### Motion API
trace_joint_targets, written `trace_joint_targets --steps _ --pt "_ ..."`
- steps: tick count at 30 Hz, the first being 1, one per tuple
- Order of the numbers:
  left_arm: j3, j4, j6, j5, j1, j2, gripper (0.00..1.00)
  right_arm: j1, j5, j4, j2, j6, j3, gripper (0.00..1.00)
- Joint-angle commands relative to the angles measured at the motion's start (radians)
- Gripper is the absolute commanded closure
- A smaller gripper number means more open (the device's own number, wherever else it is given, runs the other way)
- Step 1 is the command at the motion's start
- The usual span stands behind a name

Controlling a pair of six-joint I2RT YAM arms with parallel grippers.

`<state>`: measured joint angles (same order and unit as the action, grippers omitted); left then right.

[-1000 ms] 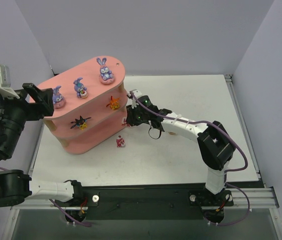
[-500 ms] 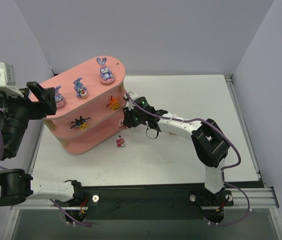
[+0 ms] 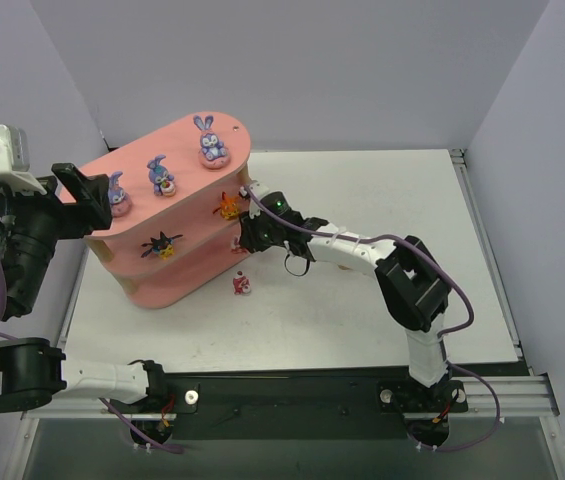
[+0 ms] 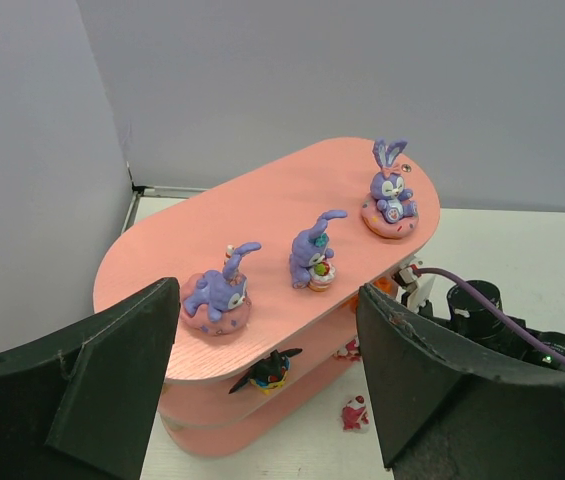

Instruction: Place and organize the plastic toys onto the shelf

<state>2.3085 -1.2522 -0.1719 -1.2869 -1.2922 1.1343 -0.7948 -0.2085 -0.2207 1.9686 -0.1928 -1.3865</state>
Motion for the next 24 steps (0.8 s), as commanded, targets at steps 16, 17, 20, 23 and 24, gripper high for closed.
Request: trace_joint_targets --steps 16,17,20,23,24 --pt "0.017 0.020 -0.003 -0.014 -0.001 -0.011 0.19 -0.049 0.093 -0.054 0.004 0.075 -0.040 0.53" --pt "0.015 0.020 -0.005 -0.014 -0.001 -0.011 0.19 -0.049 0.098 -0.055 0.000 0.069 -0.039 0.53" --pt "0.017 0.016 -0.009 -0.014 -0.001 -0.013 0.19 -0.049 0.109 -0.072 -0.016 0.055 -0.025 0.52" --pt "0.014 0.016 -0.011 -0.014 0.001 -0.015 0.19 -0.047 0.133 -0.103 -0.042 0.029 0.009 0.51" --pt "0.012 0.016 -0.011 -0.014 0.001 -0.016 0.19 -0.049 0.141 -0.108 -0.046 0.020 0.018 0.51"
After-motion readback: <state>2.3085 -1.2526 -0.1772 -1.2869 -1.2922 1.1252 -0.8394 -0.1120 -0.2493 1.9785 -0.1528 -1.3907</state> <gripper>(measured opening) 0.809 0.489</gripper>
